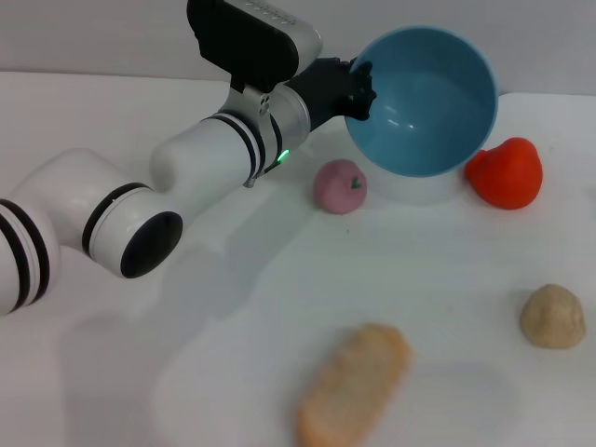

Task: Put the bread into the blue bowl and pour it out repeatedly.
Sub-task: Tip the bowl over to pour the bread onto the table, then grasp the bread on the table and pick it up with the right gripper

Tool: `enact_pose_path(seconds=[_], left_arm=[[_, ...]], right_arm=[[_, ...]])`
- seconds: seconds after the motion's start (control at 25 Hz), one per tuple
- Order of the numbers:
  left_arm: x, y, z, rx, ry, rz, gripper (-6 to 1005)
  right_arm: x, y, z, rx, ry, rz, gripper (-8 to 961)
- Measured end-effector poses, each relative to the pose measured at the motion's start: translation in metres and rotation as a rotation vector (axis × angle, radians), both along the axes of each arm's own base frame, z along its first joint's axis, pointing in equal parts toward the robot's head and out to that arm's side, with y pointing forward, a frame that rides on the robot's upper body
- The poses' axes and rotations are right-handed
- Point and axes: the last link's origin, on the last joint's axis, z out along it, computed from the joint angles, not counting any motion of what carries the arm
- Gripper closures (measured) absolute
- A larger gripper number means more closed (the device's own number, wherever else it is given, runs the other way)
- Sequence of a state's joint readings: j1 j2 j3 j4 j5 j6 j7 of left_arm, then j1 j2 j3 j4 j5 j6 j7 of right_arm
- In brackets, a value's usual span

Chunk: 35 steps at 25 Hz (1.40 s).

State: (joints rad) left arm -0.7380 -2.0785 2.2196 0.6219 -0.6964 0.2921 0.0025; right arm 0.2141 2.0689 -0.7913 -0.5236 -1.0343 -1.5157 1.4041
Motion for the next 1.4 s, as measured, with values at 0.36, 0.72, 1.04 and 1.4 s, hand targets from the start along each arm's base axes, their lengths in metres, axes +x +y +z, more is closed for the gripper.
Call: enact_pose_path(seconds=[0.36,0.72,1.04,1.4], left_arm=[[-0.008,0.01,0.009,-0.006,-0.038,0.125,1001],[-0.018,0.03,0.043,-0.113,0.026,0.384,1000],[-0.032,0.03,0.081,-0.206,0.051,0.528,1000],[-0.03,0.02,0.101,-0.315,0.168,0.624,1000]], right_arm=[[-0.011,0.008,-0.018,-0.106,-0.076,0.055,480],[-0.036,0.026,-0.043,-0.364,-0.29,0.185,480],[-0.061,0.031,-0.049,-0.677,-0.416,0.251,481],[-0.08,0.027,-0.035,-0.984,-0.644,0.133,481]])
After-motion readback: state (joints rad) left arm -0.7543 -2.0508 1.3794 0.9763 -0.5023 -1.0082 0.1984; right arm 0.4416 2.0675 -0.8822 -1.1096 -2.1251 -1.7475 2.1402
